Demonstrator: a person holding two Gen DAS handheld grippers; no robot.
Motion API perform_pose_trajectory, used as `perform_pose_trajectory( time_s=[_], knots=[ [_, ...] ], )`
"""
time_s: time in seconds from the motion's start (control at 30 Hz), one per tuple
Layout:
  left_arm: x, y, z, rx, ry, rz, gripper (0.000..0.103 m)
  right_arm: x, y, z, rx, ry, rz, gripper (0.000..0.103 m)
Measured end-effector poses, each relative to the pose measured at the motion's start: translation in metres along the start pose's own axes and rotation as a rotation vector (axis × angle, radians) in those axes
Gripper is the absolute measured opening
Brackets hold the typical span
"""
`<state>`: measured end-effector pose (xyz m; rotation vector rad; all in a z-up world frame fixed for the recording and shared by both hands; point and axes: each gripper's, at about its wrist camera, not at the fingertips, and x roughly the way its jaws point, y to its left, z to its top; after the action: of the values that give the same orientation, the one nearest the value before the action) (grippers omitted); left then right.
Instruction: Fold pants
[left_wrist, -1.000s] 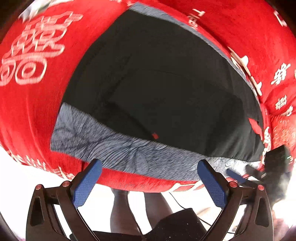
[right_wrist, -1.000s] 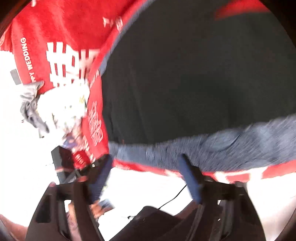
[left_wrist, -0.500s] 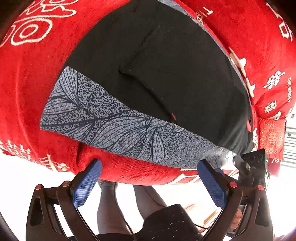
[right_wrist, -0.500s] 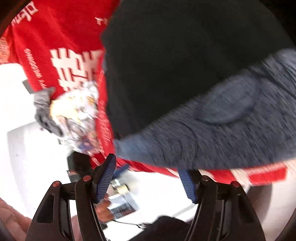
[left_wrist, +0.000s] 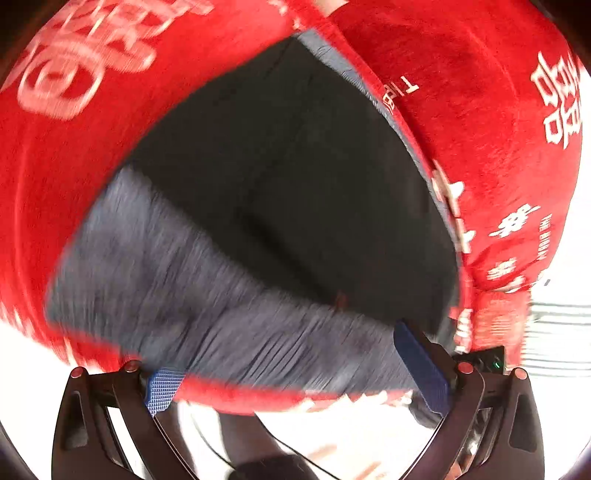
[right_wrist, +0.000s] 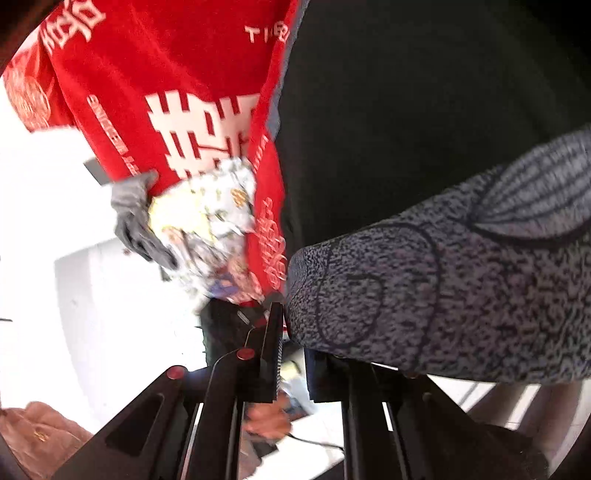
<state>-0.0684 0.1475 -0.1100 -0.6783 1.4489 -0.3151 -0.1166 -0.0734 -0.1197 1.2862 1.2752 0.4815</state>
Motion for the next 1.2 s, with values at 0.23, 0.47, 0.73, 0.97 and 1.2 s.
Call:
perform_pose_trajectory(
  time_s=[0.23,0.47,0.73,0.97,1.2],
  knots=[
    [0.019,-0.014,0.000,0.159,0.063,0.108,0.070,-0.021,-0.039,-0.005,0.054,-0.084,-0.182,0.030],
    [0.025,-0.024,0.005,0.134,0.096,0.103,0.059,-0.049,-0.075,-0.013,0.236,-0.228,-0.017,0.046],
    [0.008,-0.023,0.019,0.116,0.100,0.033,0.052,-0.058,-0.084,-0.037,0.279,-0.283,-0.023,0.059],
    [0.012,-0.026,0.016,0.078,0.113,0.109,0.039,-0.068,-0.081,-0.007,0.321,-0.287,0.057,0.008],
    [-0.024,-0.059,0.031,0.055,0.026,0.113,0.039,-0.100,0.001,0.028,0.163,-0.213,-0.003,0.006]
  ],
)
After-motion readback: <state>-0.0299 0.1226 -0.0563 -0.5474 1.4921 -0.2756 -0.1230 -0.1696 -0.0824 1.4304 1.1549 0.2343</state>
